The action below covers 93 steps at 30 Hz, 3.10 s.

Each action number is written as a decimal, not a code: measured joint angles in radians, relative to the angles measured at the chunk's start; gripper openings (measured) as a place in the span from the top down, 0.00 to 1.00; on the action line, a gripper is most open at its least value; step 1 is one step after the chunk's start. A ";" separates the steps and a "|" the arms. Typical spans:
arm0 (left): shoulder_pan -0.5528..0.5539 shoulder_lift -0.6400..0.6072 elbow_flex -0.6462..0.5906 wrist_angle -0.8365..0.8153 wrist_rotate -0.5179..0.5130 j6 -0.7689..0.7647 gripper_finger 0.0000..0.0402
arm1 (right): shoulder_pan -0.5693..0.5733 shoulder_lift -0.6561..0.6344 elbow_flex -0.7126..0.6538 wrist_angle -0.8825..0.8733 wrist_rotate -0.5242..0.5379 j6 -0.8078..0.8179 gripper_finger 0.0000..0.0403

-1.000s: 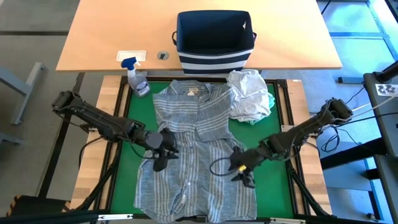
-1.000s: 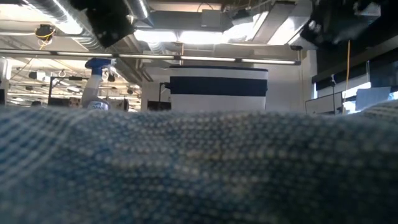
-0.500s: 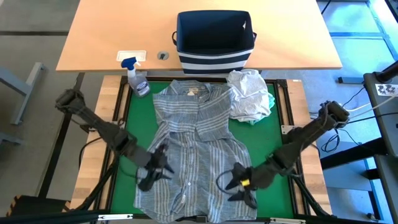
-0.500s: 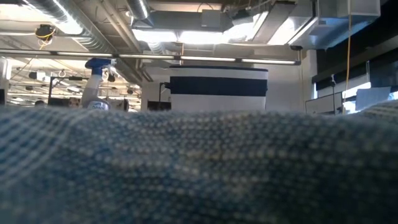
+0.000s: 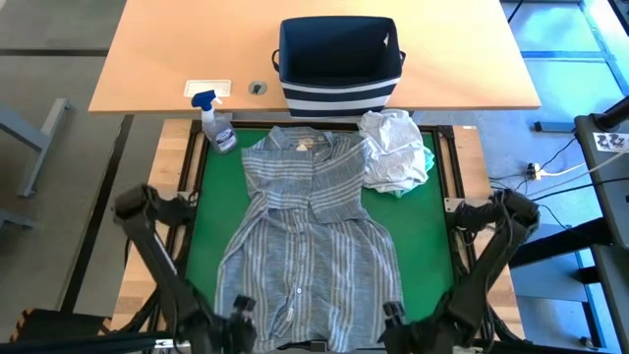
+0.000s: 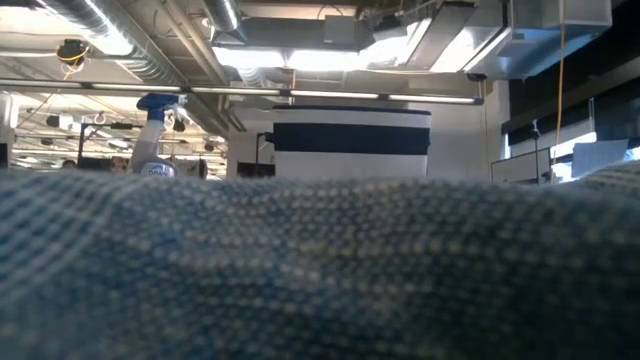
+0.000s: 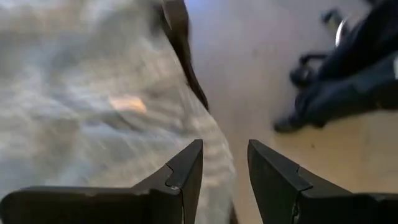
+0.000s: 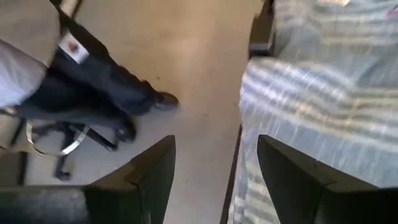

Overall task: Fold laundry
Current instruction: Fold the blue polo shirt

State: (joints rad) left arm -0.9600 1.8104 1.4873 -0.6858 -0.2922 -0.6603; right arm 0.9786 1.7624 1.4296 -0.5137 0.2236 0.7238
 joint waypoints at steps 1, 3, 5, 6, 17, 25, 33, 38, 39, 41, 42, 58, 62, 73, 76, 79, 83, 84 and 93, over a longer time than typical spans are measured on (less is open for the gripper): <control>-0.017 0.032 0.012 -0.018 0.010 -0.031 0.70 | 0.012 0.018 0.000 0.000 0.011 0.000 0.44; -0.042 0.087 0.020 -0.034 0.029 -0.092 0.70 | 0.028 0.049 0.000 -0.014 0.020 0.003 0.44; -0.062 0.132 0.021 -0.046 0.030 -0.170 0.70 | 0.033 0.077 0.000 -0.016 0.020 0.013 0.44; -0.069 0.149 0.021 -0.063 0.035 -0.207 0.70 | 0.032 0.089 0.000 -0.015 0.020 0.028 0.44; -0.109 0.263 0.017 -0.169 0.085 -0.302 0.51 | 0.029 0.124 0.000 -0.011 0.054 0.110 0.44; -0.111 0.333 0.006 -0.186 0.075 -0.273 0.47 | 0.029 0.135 0.000 -0.013 0.049 0.109 0.44; -0.108 0.326 0.003 -0.191 0.089 -0.273 0.74 | 0.030 0.152 0.000 -0.010 0.001 0.035 0.44; -0.109 0.326 0.003 -0.186 0.096 -0.279 0.95 | 0.029 0.197 0.000 -0.002 0.002 0.005 0.44; -0.108 0.326 0.003 -0.188 0.096 -0.280 0.97 | 0.029 0.209 0.000 -0.003 0.002 0.004 0.44; -0.109 0.326 0.003 -0.188 0.090 -0.285 0.98 | 0.029 0.235 0.000 -0.003 0.002 0.003 0.44; -0.109 0.326 0.002 -0.188 0.087 -0.289 0.98 | 0.029 0.247 -0.001 -0.002 0.002 0.003 0.44; -0.109 0.326 0.000 -0.190 0.075 -0.299 0.98 | 0.031 0.355 0.004 -0.035 0.087 0.003 0.52; -0.109 0.326 0.000 -0.191 0.074 -0.299 0.97 | 0.031 0.357 0.004 -0.049 0.087 -0.005 0.69; -0.107 0.256 -0.011 -0.224 0.019 -0.303 0.99 | 0.021 0.321 0.025 -0.172 0.038 0.011 0.98; -0.099 0.187 -0.005 -0.235 0.009 -0.327 1.00 | 0.021 0.287 0.043 -0.215 0.039 0.014 0.99; -0.098 0.144 -0.006 -0.280 0.012 -0.357 1.00 | 0.022 0.240 0.062 -0.283 0.041 0.042 0.99; -0.097 0.065 -0.004 -0.337 0.013 -0.407 1.00 | 0.022 0.183 0.062 -0.339 0.039 0.059 0.99; -0.096 0.047 -0.004 -0.344 0.014 -0.415 1.00 | 0.020 0.165 0.061 -0.345 0.039 0.060 0.99; -0.088 -0.074 -0.003 -0.359 -0.083 -0.490 1.00 | 0.000 0.058 0.063 -0.381 0.087 0.106 1.00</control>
State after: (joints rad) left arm -1.0479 1.7361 1.4841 -1.0448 -0.3752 -1.1507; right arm 0.9783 1.8205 1.4925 -0.8950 0.3111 0.8300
